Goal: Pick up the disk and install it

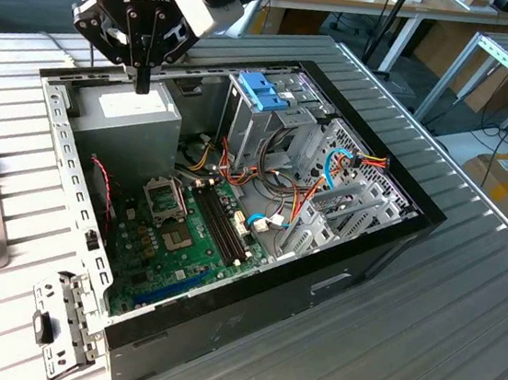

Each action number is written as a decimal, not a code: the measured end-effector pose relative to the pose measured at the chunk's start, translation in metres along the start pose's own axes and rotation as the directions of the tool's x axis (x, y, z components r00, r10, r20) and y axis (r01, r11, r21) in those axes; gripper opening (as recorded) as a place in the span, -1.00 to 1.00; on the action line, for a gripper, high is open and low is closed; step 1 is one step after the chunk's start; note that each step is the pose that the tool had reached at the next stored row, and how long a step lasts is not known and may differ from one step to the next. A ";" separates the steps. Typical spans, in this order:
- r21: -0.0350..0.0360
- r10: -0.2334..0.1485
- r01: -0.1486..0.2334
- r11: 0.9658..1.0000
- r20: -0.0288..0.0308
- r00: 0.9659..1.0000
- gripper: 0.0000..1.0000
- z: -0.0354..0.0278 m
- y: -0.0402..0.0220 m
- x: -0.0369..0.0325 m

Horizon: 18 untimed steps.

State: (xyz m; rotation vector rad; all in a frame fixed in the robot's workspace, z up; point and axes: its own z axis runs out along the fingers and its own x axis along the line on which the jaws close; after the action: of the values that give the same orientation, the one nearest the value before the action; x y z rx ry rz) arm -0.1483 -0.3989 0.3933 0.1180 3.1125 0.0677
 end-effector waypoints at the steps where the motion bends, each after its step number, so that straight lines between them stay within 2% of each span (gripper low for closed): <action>1: 0.000 0.000 0.000 1.000 0.000 1.000 -0.79 0.0000 0.0000 0.0002; 18: 0.000 0.000 0.000 1.000 0.000 1.000 -0.79 -0.0002 -0.0004 0.0060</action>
State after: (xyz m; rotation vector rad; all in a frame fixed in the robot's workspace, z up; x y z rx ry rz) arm -0.1543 -0.3989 0.3933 0.1180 3.1125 0.0677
